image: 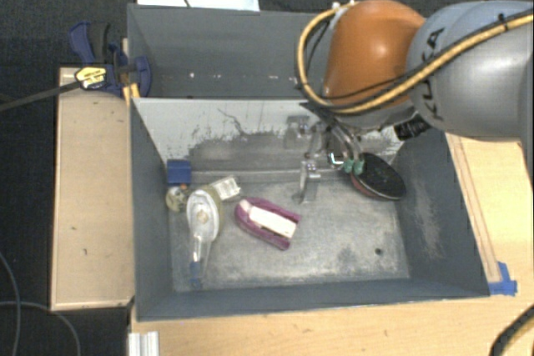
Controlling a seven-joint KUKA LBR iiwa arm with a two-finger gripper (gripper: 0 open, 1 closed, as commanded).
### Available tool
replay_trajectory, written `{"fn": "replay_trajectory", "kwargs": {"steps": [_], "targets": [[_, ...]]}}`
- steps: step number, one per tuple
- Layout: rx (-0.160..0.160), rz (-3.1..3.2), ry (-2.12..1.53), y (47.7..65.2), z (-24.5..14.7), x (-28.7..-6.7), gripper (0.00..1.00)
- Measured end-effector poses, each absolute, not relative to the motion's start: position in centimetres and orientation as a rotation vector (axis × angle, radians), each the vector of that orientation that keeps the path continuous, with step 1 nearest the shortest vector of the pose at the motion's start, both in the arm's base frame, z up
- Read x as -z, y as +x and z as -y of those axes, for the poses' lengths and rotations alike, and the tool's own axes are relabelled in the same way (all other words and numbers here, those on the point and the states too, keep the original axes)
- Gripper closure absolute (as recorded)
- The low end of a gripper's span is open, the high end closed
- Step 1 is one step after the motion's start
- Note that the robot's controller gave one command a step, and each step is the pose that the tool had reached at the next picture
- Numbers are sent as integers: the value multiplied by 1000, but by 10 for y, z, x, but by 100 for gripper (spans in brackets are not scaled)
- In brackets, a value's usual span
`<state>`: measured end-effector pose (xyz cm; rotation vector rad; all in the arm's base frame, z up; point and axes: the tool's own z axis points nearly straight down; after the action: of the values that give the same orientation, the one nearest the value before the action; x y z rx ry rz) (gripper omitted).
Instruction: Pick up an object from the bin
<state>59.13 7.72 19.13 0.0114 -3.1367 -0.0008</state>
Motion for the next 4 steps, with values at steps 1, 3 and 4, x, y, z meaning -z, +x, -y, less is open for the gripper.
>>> {"fn": "replay_trajectory", "kwargs": {"steps": [1,3,4], "targets": [[2,3133,-99,539,-86,-68,0],[5,3148,-112,521,-93,-155,100],[0,3021,-854,508,-85,-152,100]]}}
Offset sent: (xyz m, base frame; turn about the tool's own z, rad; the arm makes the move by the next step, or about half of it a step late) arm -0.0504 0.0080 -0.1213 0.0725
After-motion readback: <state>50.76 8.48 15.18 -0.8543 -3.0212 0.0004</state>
